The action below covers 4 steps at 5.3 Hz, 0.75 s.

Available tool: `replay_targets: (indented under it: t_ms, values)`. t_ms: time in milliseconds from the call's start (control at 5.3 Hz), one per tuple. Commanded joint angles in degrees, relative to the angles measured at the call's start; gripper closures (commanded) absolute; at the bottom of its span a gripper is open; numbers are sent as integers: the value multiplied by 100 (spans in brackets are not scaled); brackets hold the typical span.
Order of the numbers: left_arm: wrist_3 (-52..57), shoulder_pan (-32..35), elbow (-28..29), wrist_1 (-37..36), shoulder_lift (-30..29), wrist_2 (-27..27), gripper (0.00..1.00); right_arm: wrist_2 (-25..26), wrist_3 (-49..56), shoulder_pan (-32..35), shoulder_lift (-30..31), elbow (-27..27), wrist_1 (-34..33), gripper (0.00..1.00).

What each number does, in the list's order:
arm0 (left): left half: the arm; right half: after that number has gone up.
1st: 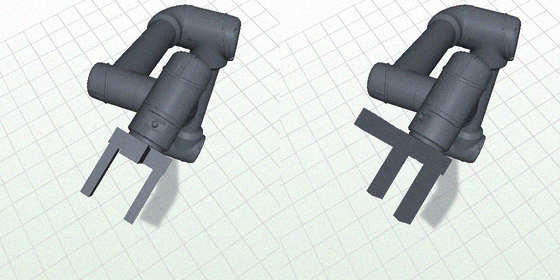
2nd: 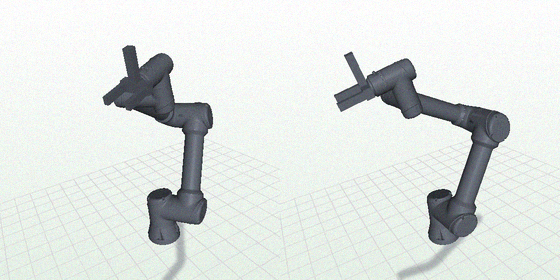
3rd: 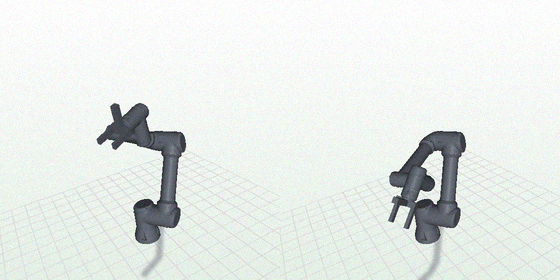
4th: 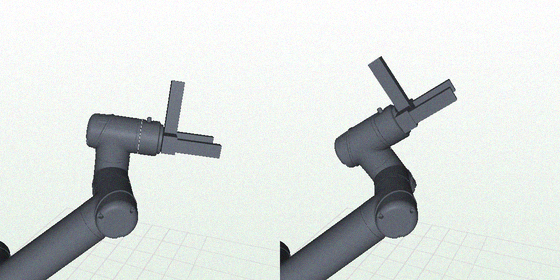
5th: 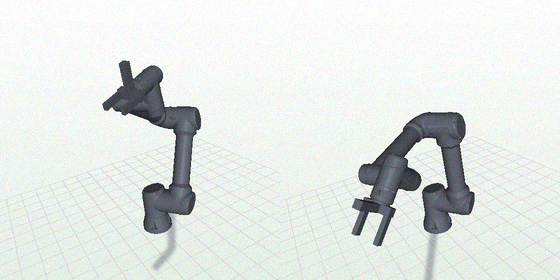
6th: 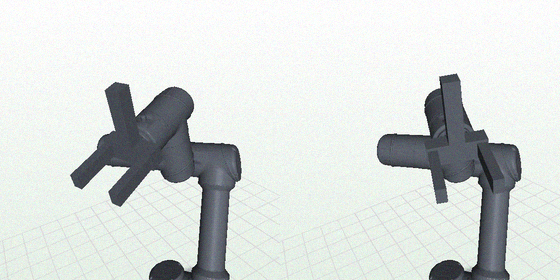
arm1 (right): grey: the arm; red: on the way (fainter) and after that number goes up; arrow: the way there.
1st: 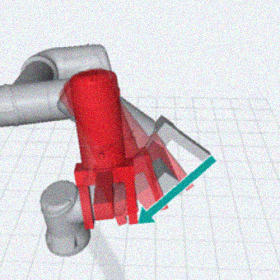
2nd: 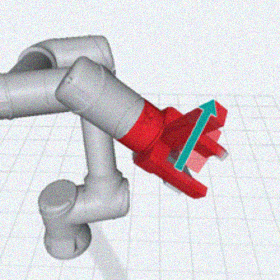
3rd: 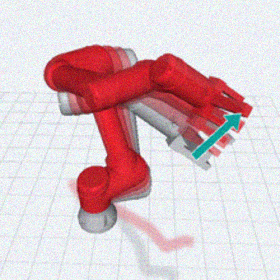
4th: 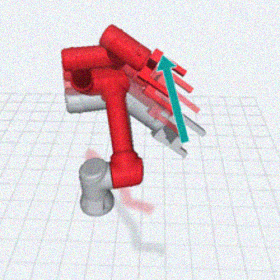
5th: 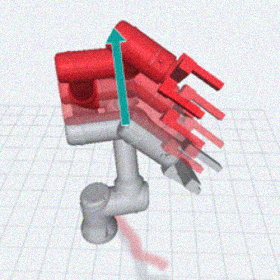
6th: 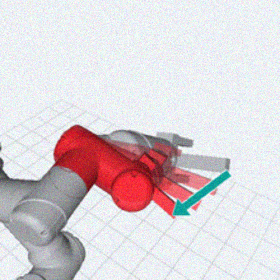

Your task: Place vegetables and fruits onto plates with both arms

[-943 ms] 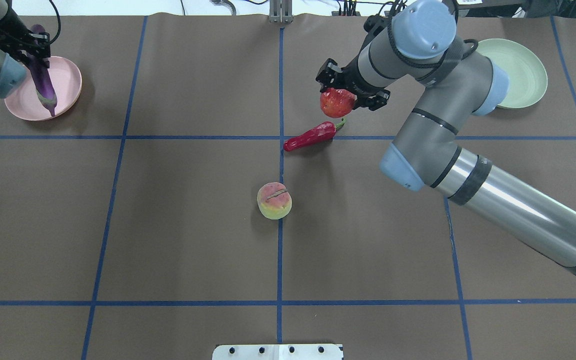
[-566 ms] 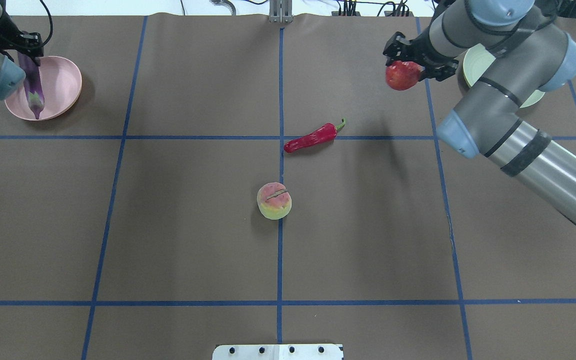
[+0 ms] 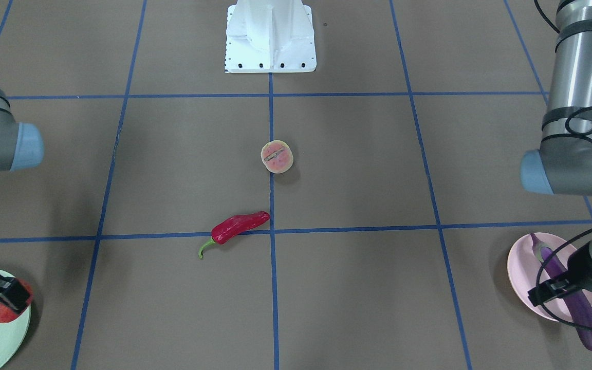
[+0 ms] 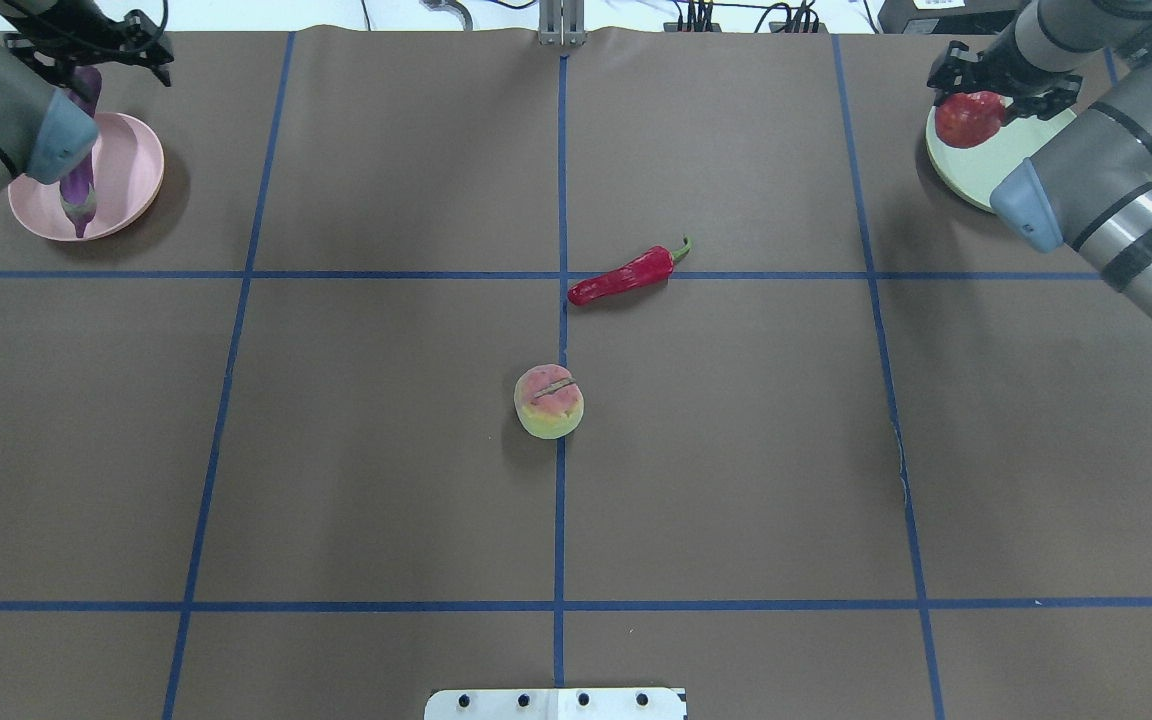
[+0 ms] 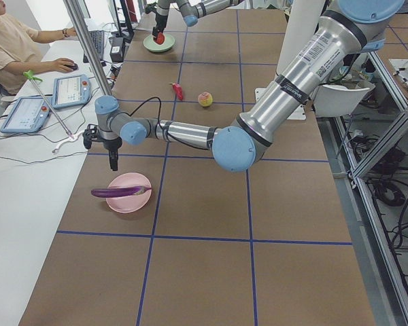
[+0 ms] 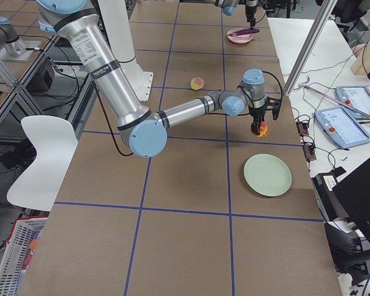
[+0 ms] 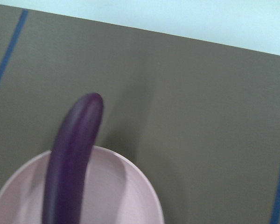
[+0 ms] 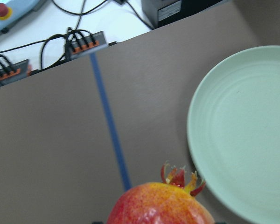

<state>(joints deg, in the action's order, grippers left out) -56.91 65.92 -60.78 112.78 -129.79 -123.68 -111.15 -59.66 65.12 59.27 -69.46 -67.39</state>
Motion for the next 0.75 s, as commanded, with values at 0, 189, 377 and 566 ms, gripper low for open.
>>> replay_targets:
  t_ms: [0,189,377,566]
  values:
    - [-1841,-743,-984,-1,-20,-139,0,521,226,133,-3,947,442,100]
    - [-2468,-1069,-1110,-10,-272,-112,0,611,235,150,-3,1222,611,100]
    - [-2961,-1473,-1112,-19,-579,-16,0,638,348,168,-3,1277,622,82]
    - [-3045,-1668,-1112,-19,-730,159,0,621,350,168,-12,1277,622,56]
